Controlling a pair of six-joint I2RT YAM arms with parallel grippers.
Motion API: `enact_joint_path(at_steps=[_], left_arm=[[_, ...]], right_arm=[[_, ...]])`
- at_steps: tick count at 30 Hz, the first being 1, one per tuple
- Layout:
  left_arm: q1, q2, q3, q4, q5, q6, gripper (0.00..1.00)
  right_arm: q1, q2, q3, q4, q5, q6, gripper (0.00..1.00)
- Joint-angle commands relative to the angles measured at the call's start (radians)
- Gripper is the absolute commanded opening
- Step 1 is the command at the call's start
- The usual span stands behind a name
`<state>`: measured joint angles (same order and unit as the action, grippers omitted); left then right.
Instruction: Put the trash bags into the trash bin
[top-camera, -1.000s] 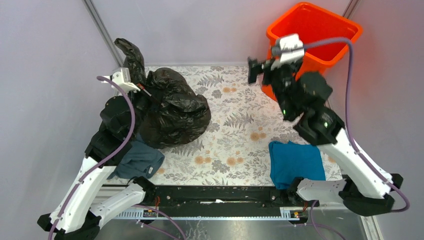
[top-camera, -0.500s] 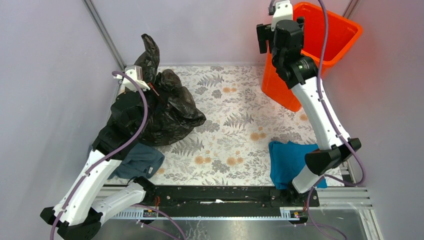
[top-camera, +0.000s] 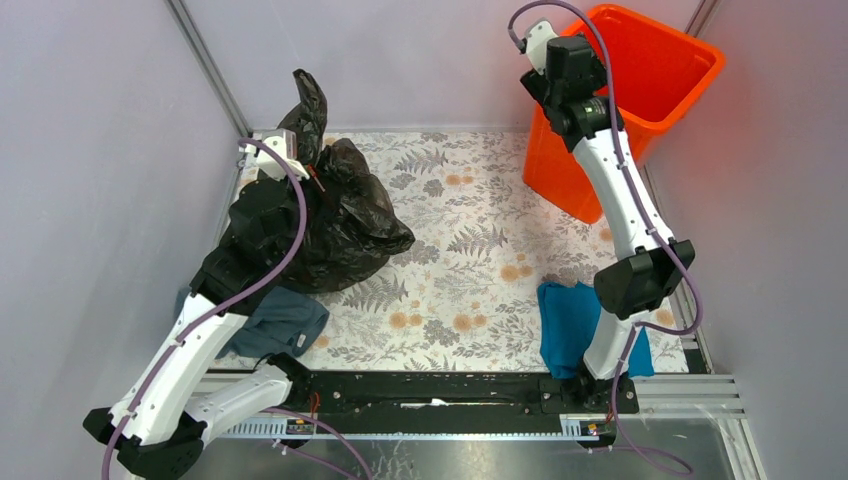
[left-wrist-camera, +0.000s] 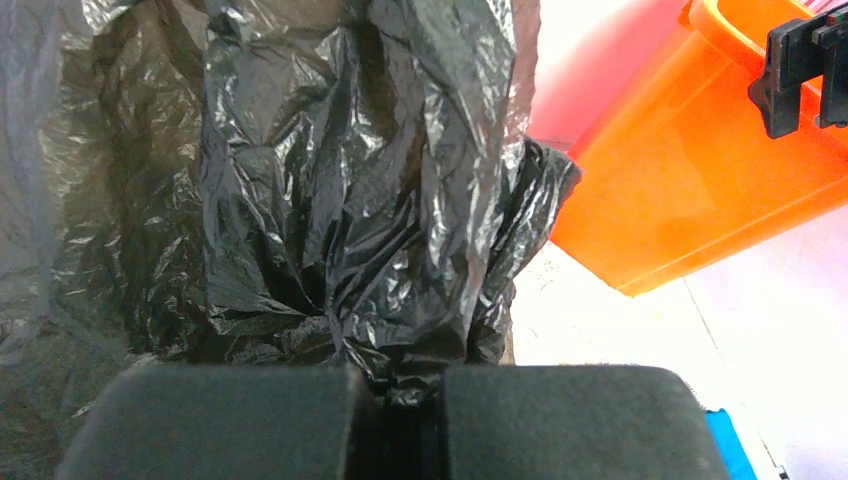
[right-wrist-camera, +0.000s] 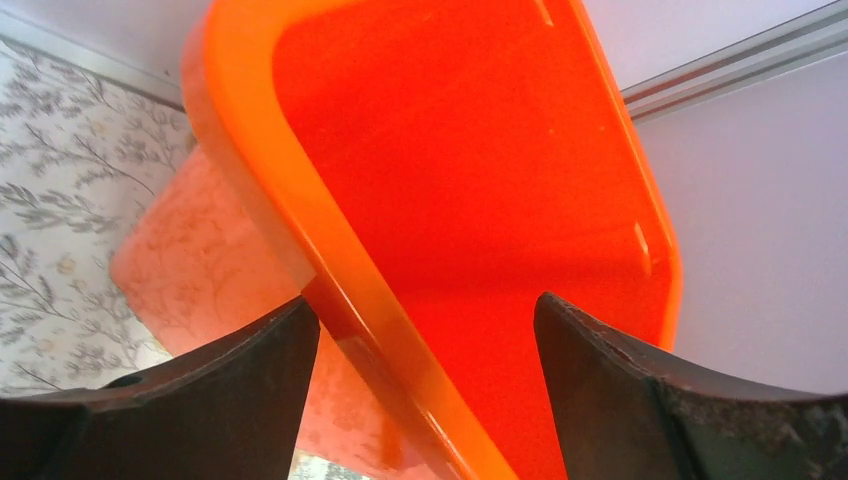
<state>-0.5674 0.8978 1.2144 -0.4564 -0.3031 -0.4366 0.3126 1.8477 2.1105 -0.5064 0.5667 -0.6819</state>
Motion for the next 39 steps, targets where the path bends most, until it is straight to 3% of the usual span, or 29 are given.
enact_joint_path(at_steps=[1,6,7,8,10,18,24,30,39], left_arm=[[0.001,-0.004,0.030,0.035,-0.007,0.037,0.00],[0.001,0.001,0.038,0.038,-0.013,0.058,0.00],[0.001,0.001,0.042,0.038,-0.015,0.062,0.00],[0.001,0.000,0.045,0.038,-0.018,0.068,0.00],[0.001,-0.003,0.054,0.038,-0.021,0.081,0.00],[0.001,-0.007,0.114,0.027,-0.053,0.138,0.00],[0.001,-0.012,0.150,0.016,-0.053,0.131,0.00],[0.001,-0.030,0.184,0.005,-0.043,0.111,0.00],[0.001,-0.086,0.263,-0.026,-0.080,0.123,0.00]], right_arm=[[-0.015,-0.007,0.012,0.001,-0.035,-0.140,0.84],[-0.015,0.010,0.024,-0.019,-0.074,-0.157,0.67],[-0.015,0.011,0.026,-0.025,-0.082,-0.163,0.59],[-0.015,0.012,0.029,-0.037,-0.092,-0.172,0.44],[-0.015,0.002,0.019,-0.040,-0.116,-0.184,0.33],[-0.002,-0.109,-0.103,-0.008,-0.238,-0.263,0.18],[0.081,-0.203,-0.141,-0.056,-0.305,-0.300,0.06],[0.260,-0.311,-0.239,-0.099,-0.345,-0.342,0.01],[0.568,-0.411,-0.352,-0.157,-0.361,-0.237,0.02]])
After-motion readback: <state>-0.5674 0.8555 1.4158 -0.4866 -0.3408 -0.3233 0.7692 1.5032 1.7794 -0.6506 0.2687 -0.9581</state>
